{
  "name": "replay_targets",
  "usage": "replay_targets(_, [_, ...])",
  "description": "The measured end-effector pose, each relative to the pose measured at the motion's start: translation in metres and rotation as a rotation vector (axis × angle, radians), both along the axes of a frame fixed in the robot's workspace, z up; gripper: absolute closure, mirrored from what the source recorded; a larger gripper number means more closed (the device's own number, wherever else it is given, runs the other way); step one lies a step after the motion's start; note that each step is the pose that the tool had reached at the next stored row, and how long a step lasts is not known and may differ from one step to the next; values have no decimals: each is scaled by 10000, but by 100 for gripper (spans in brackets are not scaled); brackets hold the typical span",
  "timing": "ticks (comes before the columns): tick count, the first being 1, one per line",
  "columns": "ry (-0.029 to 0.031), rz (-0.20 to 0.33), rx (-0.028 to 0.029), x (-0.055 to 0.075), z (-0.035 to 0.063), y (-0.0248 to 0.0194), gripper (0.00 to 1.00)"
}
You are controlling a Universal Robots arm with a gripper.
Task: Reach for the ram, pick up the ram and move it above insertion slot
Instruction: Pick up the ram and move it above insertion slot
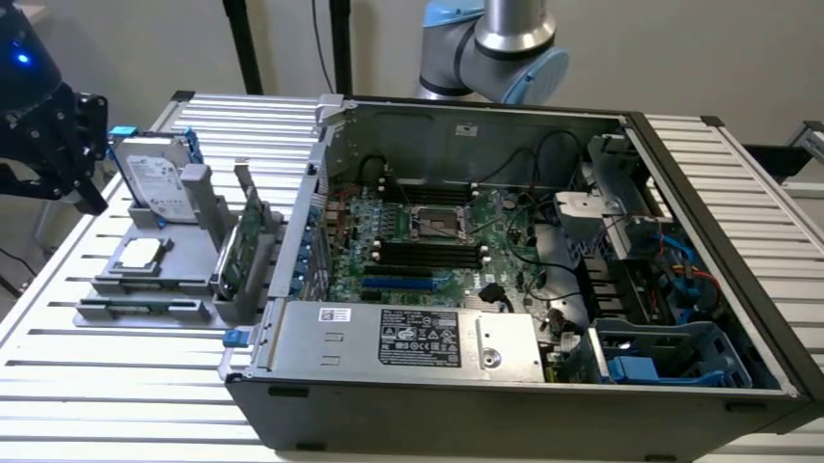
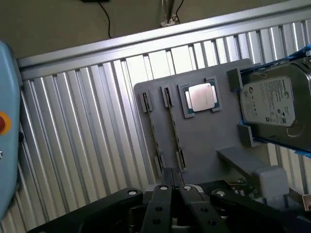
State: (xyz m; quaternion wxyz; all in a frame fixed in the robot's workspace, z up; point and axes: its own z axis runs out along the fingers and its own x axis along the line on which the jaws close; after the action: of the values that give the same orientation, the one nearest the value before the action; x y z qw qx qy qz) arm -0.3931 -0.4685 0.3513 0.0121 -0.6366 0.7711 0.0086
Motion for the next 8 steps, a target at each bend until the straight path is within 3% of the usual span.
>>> replay_targets(8, [0,1455,0,0,-54,0,89])
